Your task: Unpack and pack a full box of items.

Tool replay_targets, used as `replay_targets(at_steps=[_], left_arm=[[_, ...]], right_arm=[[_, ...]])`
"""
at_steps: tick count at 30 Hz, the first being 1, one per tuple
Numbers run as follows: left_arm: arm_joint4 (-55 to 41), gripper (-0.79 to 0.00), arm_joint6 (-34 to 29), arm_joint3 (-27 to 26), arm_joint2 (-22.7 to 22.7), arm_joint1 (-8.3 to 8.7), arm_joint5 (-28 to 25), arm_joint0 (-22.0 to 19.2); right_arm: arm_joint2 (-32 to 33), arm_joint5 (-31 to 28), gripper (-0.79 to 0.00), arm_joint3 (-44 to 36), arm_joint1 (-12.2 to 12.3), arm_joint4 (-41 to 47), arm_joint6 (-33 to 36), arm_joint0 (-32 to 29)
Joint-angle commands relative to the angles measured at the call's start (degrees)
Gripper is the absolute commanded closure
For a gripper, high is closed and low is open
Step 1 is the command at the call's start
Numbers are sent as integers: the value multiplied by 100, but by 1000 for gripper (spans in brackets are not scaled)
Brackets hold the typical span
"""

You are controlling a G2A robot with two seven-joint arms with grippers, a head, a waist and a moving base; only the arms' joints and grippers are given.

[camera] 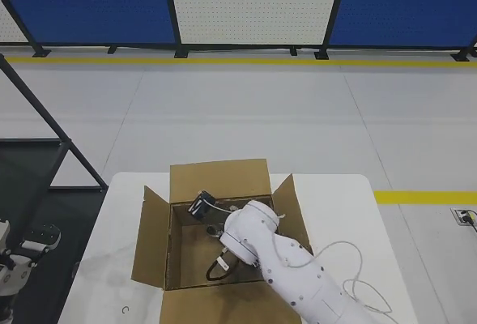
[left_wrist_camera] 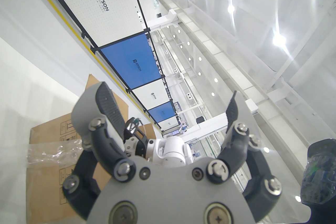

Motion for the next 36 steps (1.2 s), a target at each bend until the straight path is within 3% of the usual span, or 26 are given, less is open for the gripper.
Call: replay_targets(at_steps=[1, 2, 6, 12, 21, 31, 36], left_arm=[[0, -785, 0, 0, 0, 0, 0, 0], [0, -785, 0, 0, 0, 0, 0, 0], [0, -785, 0, 0, 0, 0, 0, 0], [0, -785, 0, 0, 0, 0, 0, 0], [0, -785, 0, 0, 0, 0, 0, 0], [0, -785, 0, 0, 0, 0, 0, 0], [0, -785, 0, 0, 0, 0, 0, 0]], right_arm=[[347, -145, -748, -982, 113, -42, 138, -291], [550, -234, -785, -1432, 167, 44, 154, -471], [1234, -533, -785, -2828, 336, 130, 449, -981], [2231, -272, -785, -3873, 434, 995, 844, -1245], [3987, 289, -785, -3623, 640, 1878, 1598, -1293], [3987, 289, -785, -3623, 640, 1878, 1598, -1293], [4073, 482, -785, -2993, 681, 1989, 1488, -1283]])
